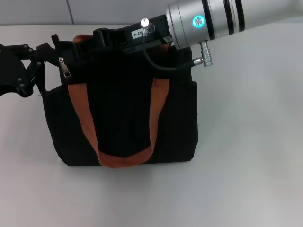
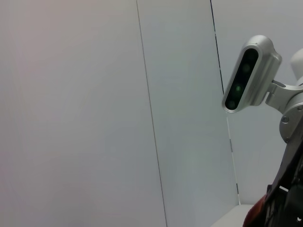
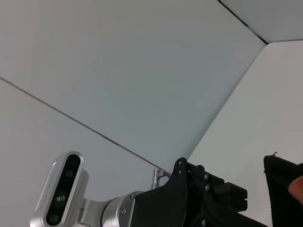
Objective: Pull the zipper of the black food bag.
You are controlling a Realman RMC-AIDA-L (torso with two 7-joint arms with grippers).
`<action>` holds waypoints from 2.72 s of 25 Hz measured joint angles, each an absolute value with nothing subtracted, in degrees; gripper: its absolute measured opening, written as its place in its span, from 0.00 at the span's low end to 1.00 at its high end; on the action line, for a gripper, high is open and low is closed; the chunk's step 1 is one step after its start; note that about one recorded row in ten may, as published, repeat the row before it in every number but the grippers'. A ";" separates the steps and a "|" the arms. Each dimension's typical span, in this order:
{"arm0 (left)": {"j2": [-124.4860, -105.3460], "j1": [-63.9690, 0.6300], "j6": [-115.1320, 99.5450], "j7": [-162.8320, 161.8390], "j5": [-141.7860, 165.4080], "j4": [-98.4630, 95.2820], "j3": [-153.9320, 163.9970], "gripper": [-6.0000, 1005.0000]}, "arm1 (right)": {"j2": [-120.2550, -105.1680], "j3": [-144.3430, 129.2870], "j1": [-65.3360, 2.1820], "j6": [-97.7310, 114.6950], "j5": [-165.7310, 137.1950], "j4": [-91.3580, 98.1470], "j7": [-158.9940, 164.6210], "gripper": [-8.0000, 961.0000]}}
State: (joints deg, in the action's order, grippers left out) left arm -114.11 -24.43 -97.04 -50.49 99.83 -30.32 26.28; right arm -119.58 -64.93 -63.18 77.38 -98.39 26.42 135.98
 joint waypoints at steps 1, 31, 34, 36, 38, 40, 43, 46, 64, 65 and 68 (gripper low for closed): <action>-114.11 -24.43 -97.03 -50.48 99.82 -30.32 26.28 0.03 | -119.58 -64.93 -63.18 77.38 -98.39 26.42 135.98 0.31; -114.25 -27.57 -97.11 -51.83 99.76 -30.32 26.49 0.03 | -119.88 -69.35 -65.65 73.08 -98.08 25.16 137.20 0.30; -114.34 -27.92 -97.08 -51.97 99.76 -30.32 26.65 0.03 | -119.88 -69.35 -65.65 73.03 -98.08 25.14 137.20 0.30; -114.43 -28.06 -96.87 -51.98 99.75 -30.32 26.75 0.03 | -119.88 -69.35 -65.65 73.00 -98.08 25.13 137.20 0.30; -114.55 -28.18 -96.78 -51.99 99.76 -30.32 26.79 0.03 | -119.88 -69.35 -65.65 72.96 -98.08 25.13 137.20 0.30; -114.75 -28.55 -96.73 -52.01 99.76 -30.32 26.81 0.03 | -119.88 -69.34 -65.65 72.93 -98.08 25.13 137.07 0.30; -114.84 -28.88 -96.64 -52.02 99.76 -30.32 26.81 0.03 | -119.88 -69.33 -65.63 72.88 -98.08 25.14 136.94 0.30; -114.89 -29.05 -96.50 -52.03 99.77 -30.33 26.58 0.03 | -119.88 -69.33 -65.54 72.86 -98.07 25.15 136.85 0.30; -114.34 -26.71 -97.28 -52.03 99.66 -30.41 25.75 0.03 | -119.88 -71.37 -65.00 72.18 -98.11 26.27 133.58 0.09; -114.34 -26.71 -97.28 -52.03 99.66 -30.41 25.75 0.03 | -119.88 -71.40 -64.96 72.04 -98.11 26.30 133.34 0.06; -114.34 -26.61 -97.29 -52.03 99.67 -30.41 25.53 0.03 | -119.89 -71.40 -64.38 71.84 -98.10 26.85 132.96 0.01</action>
State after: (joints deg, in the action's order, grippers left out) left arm -114.34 -26.61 -97.29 -52.03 99.67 -30.41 25.53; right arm -119.89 -71.40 -64.38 71.84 -98.10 26.85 132.96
